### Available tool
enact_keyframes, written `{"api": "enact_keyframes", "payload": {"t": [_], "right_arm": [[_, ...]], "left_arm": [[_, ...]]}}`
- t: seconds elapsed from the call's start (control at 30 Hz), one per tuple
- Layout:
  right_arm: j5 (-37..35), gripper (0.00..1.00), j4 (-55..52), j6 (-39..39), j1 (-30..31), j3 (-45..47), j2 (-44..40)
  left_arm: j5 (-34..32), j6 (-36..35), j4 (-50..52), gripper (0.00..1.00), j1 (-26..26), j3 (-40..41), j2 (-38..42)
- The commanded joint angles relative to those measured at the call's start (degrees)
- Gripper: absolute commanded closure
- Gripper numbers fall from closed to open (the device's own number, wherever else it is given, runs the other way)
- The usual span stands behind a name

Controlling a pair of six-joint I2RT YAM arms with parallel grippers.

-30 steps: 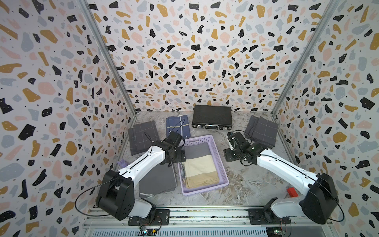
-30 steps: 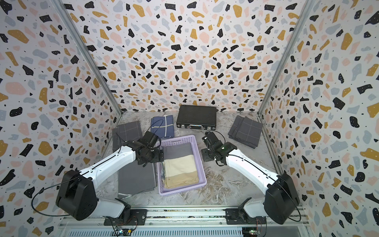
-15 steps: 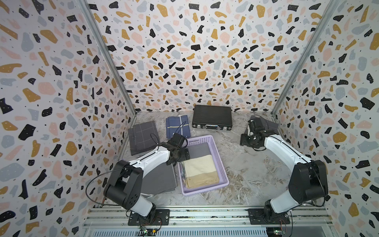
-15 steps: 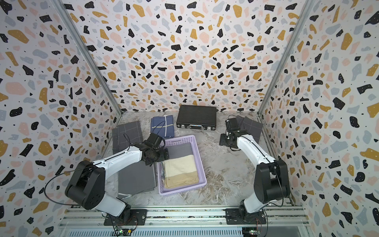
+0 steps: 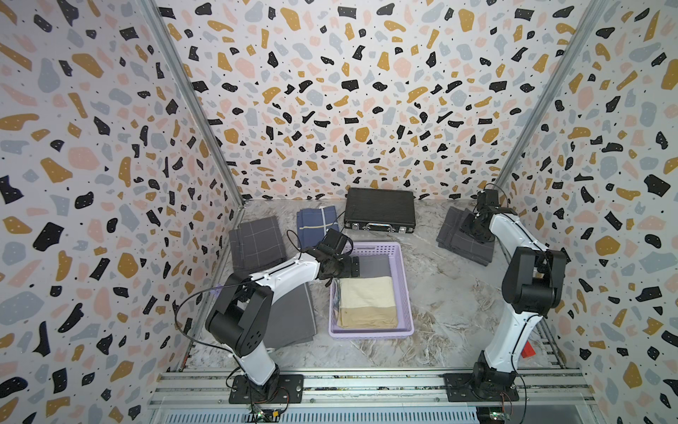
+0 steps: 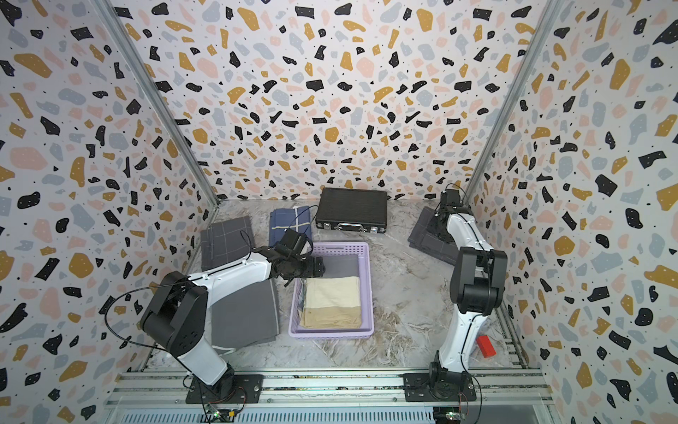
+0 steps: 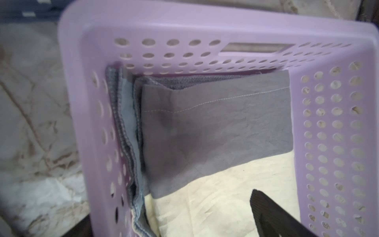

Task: Put the folded pillowcase in the basket
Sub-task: Adjust the basket at the center of the board, then move the pillowcase to the center of the board.

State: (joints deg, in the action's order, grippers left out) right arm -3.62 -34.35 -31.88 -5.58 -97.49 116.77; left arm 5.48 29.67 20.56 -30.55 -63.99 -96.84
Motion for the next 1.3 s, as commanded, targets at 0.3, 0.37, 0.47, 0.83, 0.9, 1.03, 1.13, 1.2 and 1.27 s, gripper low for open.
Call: {"api": "enact_keyframes", "payload": {"t": [0.3, 0.37, 0.47, 0.83, 0.9, 1.03, 1.13, 1.2, 1.27], "right_arm": [[3.5, 0.63, -8.0, -1.0, -0.4, -6.1, 11.0], [4.5, 0.63, -9.0, -1.5, -0.4, -4.6, 11.1], [7.5, 0.66, -10.3, -1.3, -0.4, -1.6, 11.0], [11.1, 0.75, -5.5, -1.2, 0.9, 21.4, -0.7], [11.3, 0.75, -5.2, -1.1, 1.3, 26.2, -4.1], [14.9, 0.76, -1.6, -2.2, 3.2, 39.9, -14.5], [17.4, 0.76, -1.3, -3.2, 5.5, 48.9, -23.9], [17.9, 0.79, -1.6, -3.9, 6.2, 53.9, -29.2], [18.8, 0.81, -3.3, -4.0, 6.4, 57.6, -33.5]], "left_arm": [[-10.5, -0.7, 4.2, 0.00, 0.4, 0.6, 15.0], [-8.0, -0.4, 2.9, 0.00, 0.5, 0.4, 17.2], [-4.5, -0.1, 3.0, 0.02, 0.6, -1.3, 18.6], [-0.1, 4.1, 5.1, 0.16, 0.6, -2.2, 22.0], [1.2, 4.6, 5.1, 0.19, 0.5, -2.4, 22.0], [2.3, 4.2, 5.1, 0.23, -1.6, -3.8, 21.1], [2.2, 3.0, 5.8, 0.24, -5.6, -6.6, 19.7], [0.6, 2.4, 6.7, 0.23, -8.4, -8.9, 18.3], [0.7, 2.0, 7.3, 0.23, -10.5, -10.9, 16.3]]}}
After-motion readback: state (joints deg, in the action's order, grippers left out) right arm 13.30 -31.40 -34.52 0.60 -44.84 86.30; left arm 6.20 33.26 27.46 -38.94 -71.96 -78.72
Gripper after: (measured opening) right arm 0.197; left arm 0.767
